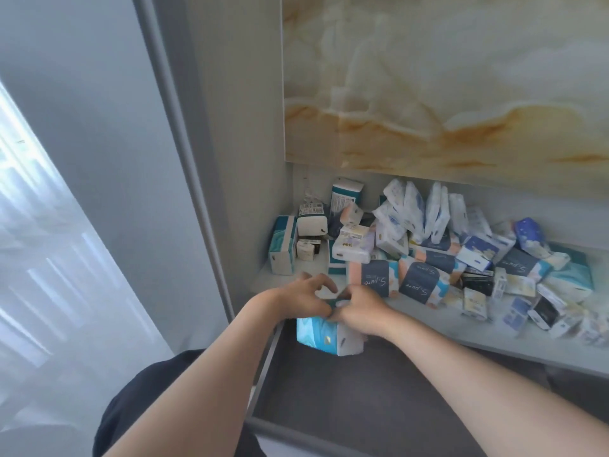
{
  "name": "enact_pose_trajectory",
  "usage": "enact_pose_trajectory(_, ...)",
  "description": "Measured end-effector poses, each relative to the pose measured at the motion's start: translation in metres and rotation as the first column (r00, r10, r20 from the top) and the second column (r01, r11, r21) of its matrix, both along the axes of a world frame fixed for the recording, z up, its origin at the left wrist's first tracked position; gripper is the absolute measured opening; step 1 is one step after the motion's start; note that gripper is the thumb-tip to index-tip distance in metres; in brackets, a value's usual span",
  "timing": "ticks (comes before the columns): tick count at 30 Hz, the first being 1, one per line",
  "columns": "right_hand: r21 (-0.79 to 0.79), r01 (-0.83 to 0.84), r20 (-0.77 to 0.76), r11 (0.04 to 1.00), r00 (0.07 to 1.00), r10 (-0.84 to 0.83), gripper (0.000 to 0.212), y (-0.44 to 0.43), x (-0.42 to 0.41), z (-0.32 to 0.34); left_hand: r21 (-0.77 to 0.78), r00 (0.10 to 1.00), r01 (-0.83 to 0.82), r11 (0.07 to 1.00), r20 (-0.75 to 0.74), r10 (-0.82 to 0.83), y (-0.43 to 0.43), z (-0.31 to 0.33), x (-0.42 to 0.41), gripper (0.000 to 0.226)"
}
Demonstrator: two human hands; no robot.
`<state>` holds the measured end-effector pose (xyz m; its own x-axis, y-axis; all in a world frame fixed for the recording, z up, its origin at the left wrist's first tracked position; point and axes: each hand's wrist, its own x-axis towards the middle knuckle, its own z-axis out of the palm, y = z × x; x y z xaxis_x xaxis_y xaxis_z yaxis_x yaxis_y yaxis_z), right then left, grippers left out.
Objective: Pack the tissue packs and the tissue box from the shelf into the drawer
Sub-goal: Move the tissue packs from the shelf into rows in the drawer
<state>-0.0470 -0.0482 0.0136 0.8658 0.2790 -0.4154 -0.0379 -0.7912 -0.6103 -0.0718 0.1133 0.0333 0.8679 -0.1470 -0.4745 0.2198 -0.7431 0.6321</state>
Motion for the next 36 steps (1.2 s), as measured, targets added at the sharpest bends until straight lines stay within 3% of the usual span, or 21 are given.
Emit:
enact_pose_trajectory(3,0.067,0.028,-0.198,0.997,0.98,-0.014,0.051,-0.006,0.0,-0.008,0.109,0.98,0.195,0.975,-0.066,-0.189,-0.013,-0.013,-0.007,0.088)
enact_pose_trajectory(5,0.124,0.079,-0.275,0.989,0.961,-0.043,0.043,-0.006,0.002,-0.017,0.213,0.976,0.206,0.955,0.022,-0.215,-0.02,-0.028,-0.012,0.104)
enact_pose_trajectory(8,0.303,0.17,-0.425,0.938,0.905,-0.026,0.037,-0.007,0.004,-0.041,0.286,0.963,0.179,0.941,0.145,-0.227,-0.019,-0.05,-0.012,0.097)
enact_pose_trajectory(11,0.419,0.322,-0.624,0.849,0.781,0.011,0.031,-0.02,0.0,-0.066,0.26,0.983,0.155,0.953,0.054,-0.174,-0.006,-0.06,-0.01,0.089)
enact_pose_trajectory(12,0.363,0.265,-0.644,0.893,0.764,0.034,0.031,-0.025,-0.004,-0.074,0.257,0.986,0.158,0.953,0.02,-0.168,-0.002,-0.063,-0.01,0.088)
enact_pose_trajectory(14,0.138,-0.125,-0.618,0.982,0.765,0.184,0.042,-0.033,-0.018,-0.091,0.275,0.986,0.168,0.947,-0.026,-0.167,0.003,-0.069,-0.009,0.088)
enact_pose_trajectory(16,-0.001,-0.447,-0.633,0.895,0.693,0.345,0.05,-0.032,-0.036,-0.11,0.27,0.981,0.194,0.943,-0.047,-0.188,0.001,-0.072,-0.009,0.087)
enact_pose_trajectory(18,-0.017,-0.54,-0.647,0.842,0.648,0.402,0.049,-0.027,-0.054,-0.119,0.25,0.978,0.21,0.945,-0.052,-0.203,-0.003,-0.071,-0.007,0.086)
enact_pose_trajectory(21,-0.062,-0.587,-0.626,0.807,0.653,0.427,0.04,-0.02,-0.067,-0.111,0.237,0.979,0.202,0.95,-0.045,-0.197,-0.007,-0.07,-0.005,0.088)
enact_pose_trajectory(26,-0.015,-0.689,-0.718,0.724,0.511,0.472,0.048,-0.016,-0.069,-0.109,0.254,0.981,0.192,0.948,-0.08,-0.177,-0.005,-0.068,-0.009,0.089)
enact_pose_trajectory(28,-0.012,-0.575,-0.699,0.818,0.59,0.404,0.045,-0.015,-0.059,-0.114,0.263,0.983,0.183,0.947,-0.073,-0.169,-0.001,-0.069,-0.01,0.089)
enact_pose_trajectory(31,-0.047,-0.217,-0.473,0.975,0.865,0.17,0.046,-0.011,-0.035,-0.111,0.254,0.986,0.163,0.953,-0.059,-0.153,0.007,-0.075,-0.013,0.089)
enact_pose_trajectory(33,0.047,-0.082,-0.386,0.996,0.918,0.094,0.082,-0.008,-0.024,-0.107,0.252,0.988,0.151,0.956,-0.056,-0.142,0.012,-0.081,-0.014,0.091)
enact_pose_trajectory(34,0.097,-0.094,-0.357,0.991,0.926,0.122,0.099,-0.005,-0.021,-0.106,0.237,0.991,0.13,0.963,-0.054,-0.12,0.014,-0.084,-0.014,0.092)
enact_pose_trajectory(36,0.141,-0.157,-0.291,0.977,0.937,0.193,0.112,0.004,-0.016,-0.108,0.183,0.997,0.065,0.981,-0.04,-0.059,0.02,-0.092,-0.01,0.094)
